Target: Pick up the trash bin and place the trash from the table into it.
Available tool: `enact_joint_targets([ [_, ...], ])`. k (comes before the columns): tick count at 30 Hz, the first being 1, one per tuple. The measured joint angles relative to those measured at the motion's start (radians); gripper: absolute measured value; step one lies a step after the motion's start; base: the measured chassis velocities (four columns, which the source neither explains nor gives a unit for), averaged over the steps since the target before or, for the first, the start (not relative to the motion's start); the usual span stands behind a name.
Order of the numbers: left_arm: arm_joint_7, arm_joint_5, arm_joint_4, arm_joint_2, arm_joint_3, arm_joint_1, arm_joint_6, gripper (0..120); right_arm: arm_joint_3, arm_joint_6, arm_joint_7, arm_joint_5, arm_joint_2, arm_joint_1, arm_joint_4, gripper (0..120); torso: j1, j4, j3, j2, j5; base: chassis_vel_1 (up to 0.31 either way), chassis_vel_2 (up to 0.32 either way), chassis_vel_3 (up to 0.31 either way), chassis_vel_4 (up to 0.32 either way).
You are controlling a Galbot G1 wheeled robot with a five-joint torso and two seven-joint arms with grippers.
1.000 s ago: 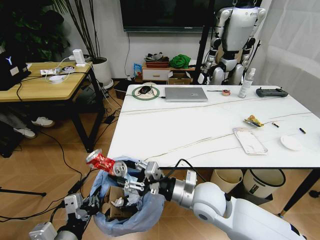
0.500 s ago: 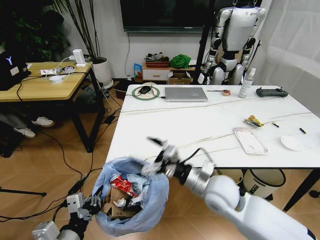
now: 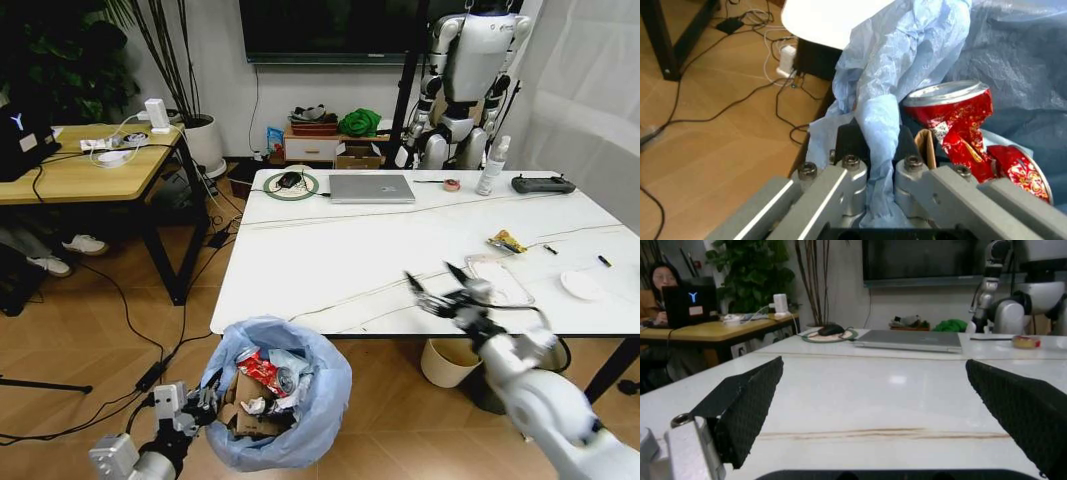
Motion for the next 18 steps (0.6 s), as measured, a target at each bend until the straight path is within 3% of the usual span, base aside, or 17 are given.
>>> enact_joint_targets([
  [6, 0.008, 0.023, 0.028, -0.003, 0.04, -0.009, -0.011, 0, 0.071, 0.048, -0.032, -0.054, 0.095, -0.118, 0.024, 100, 0.0, 0.0004, 0.0, 0.0, -0.0007, 0.0, 0.0, 0.0, 0.0],
  [12, 0.016, 0.042, 0.059, -0.009, 0.073, -0.006, -0.023, 0, 0.063, 0.094, -0.068, -0.104, 0.294, -0.154, -0.02, 100, 0.0, 0.0001, 0.0, 0.0, -0.0002, 0.0, 0.0, 0.0, 0.0],
  [18, 0.015, 0.027, 0.062, 0.002, 0.078, -0.015, -0.023, 0, 0.061, 0.098, -0.076, -0.106, 0.35, -0.126, -0.045, 100, 0.0, 0.0003, 0.0, 0.0, -0.0004, -0.005, -0.003, 0.01, 0.008],
])
